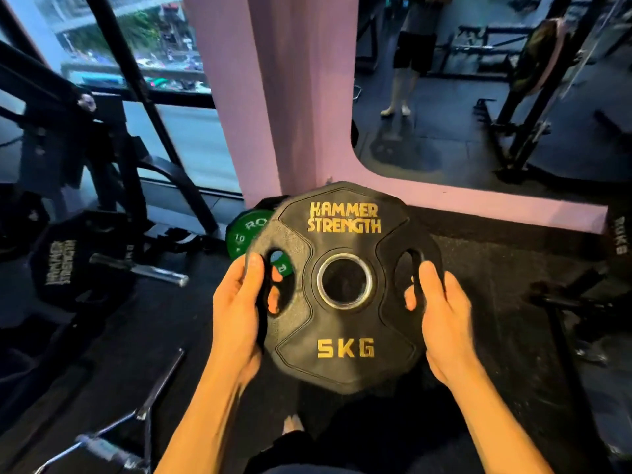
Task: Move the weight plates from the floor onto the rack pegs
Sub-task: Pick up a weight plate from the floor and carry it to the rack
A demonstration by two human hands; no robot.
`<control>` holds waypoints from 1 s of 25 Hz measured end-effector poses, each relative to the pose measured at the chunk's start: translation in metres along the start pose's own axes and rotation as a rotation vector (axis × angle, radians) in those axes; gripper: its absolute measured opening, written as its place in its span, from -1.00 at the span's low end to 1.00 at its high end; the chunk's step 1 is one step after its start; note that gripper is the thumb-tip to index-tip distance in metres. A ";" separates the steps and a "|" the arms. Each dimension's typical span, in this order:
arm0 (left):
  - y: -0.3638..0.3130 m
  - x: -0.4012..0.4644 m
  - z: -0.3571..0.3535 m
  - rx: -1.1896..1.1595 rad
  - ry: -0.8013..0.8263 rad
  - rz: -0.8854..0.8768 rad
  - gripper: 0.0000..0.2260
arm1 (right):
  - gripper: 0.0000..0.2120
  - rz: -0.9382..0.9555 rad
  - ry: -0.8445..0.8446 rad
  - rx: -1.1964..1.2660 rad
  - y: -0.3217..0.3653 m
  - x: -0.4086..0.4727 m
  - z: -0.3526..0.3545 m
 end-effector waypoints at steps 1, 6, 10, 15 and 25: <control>0.002 0.032 -0.011 -0.018 0.020 0.006 -0.77 | -0.55 -0.015 -0.021 -0.023 0.003 0.026 -0.011; 0.007 0.201 -0.060 -0.029 0.125 -0.004 -0.79 | -0.56 0.096 -0.096 0.083 0.031 0.154 -0.073; 0.005 0.324 -0.107 -0.087 0.228 0.040 -0.82 | -0.54 0.101 -0.191 0.116 0.042 0.252 -0.099; 0.014 0.448 -0.188 -0.085 0.367 0.067 -0.79 | -0.59 0.141 -0.298 0.110 0.057 0.362 -0.109; 0.060 0.626 -0.402 -0.006 0.655 0.033 -0.65 | -0.58 0.184 -0.591 0.125 0.069 0.555 -0.045</control>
Point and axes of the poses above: each hand's wrist, its own x-axis towards the middle knuckle, its own z-axis out of the back of the hand, y = z × x, the point moved 10 cm from there along x, towards the middle knuckle, and after that the axes turned 2 degrees about x, right-handed, at the moved point
